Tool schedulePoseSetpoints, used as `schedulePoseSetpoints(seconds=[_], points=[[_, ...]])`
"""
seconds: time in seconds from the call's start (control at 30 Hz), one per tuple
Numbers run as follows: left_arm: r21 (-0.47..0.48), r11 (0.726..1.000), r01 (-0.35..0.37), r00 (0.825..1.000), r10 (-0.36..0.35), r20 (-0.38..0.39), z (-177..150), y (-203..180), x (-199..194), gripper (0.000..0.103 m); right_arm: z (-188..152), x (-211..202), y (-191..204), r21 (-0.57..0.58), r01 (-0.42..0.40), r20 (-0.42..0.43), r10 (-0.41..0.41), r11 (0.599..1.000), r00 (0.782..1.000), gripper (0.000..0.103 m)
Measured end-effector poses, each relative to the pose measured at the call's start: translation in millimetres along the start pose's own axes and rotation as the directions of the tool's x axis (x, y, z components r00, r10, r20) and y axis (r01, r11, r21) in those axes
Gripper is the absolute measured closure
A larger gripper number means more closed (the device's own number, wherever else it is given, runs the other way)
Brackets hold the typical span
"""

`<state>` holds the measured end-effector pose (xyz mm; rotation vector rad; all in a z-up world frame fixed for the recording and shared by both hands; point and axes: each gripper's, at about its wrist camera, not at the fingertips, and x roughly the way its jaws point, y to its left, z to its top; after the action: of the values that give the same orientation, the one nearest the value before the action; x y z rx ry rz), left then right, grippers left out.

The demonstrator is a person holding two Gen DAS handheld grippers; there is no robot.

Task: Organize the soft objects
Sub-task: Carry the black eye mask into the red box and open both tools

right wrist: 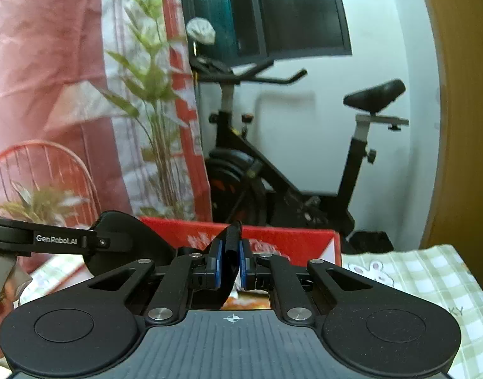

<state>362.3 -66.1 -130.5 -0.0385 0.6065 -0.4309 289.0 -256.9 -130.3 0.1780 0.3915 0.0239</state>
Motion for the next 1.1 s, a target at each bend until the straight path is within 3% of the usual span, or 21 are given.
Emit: schedulePoseSetpoints(seconds=[0.2, 0.5, 0.6, 0.67, 0.73, 0.8, 0.87, 0.93, 1.1], points=[[0.001, 1.0, 0.006, 0.995, -0.006, -0.096, -10.9, 7.4, 26.2, 0.086, -14.3, 22.3, -4.7, -0.012, 0.015, -0.066, -0.016, 1.0, 0.998, 0.092], [0.019, 1.0, 0.003, 0.991, -0.001, -0.132, -15.6, 11.0, 38.0, 0.085, -23.9, 33.1, -8.6, -0.011, 0.046, -0.096, -0.047, 0.999, 0.994, 0.091], [0.027, 1.0, -0.006, 0.991, 0.01, -0.133, -14.1, 10.0, 36.0, 0.069, -23.8, 31.4, -10.4, -0.012, 0.059, -0.098, -0.06, 0.998, 0.993, 0.083], [0.027, 1.0, -0.007, 0.992, 0.01, -0.127, -11.4, 10.3, 32.8, 0.046, -22.4, 30.0, -10.4, -0.022, 0.065, -0.104, -0.067, 0.998, 0.992, 0.077], [0.03, 0.999, -0.017, 0.993, 0.021, -0.118, -9.0, 10.3, 27.8, 0.037, -21.8, 26.8, -7.3, -0.046, 0.066, -0.107, -0.071, 0.997, 0.992, 0.076], [0.035, 0.999, -0.031, 0.993, 0.035, -0.112, -7.5, 9.9, 22.0, 0.031, -20.5, 22.9, -2.9, -0.071, 0.073, -0.106, -0.08, 0.995, 0.991, 0.065], [0.036, 0.998, -0.046, 0.993, 0.05, -0.108, -6.4, 9.1, 15.5, 0.017, -19.5, 17.7, 0.4, -0.072, 0.078, -0.107, -0.085, 0.994, 0.991, 0.053], [0.035, 0.998, -0.058, 0.994, 0.061, -0.095, -6.0, 9.5, 5.9, 0.01, -18.3, 11.8, 2.6, -0.066, 0.082, -0.107, -0.089, 0.994, 0.99, 0.051], [0.043, 0.996, -0.08, 0.993, 0.083, -0.087, -5.6, 8.1, -19.3, 0.007, -20.1, -10.2, 6.9, -0.043, 0.085, -0.104, -0.089, 0.995, 0.991, 0.044]])
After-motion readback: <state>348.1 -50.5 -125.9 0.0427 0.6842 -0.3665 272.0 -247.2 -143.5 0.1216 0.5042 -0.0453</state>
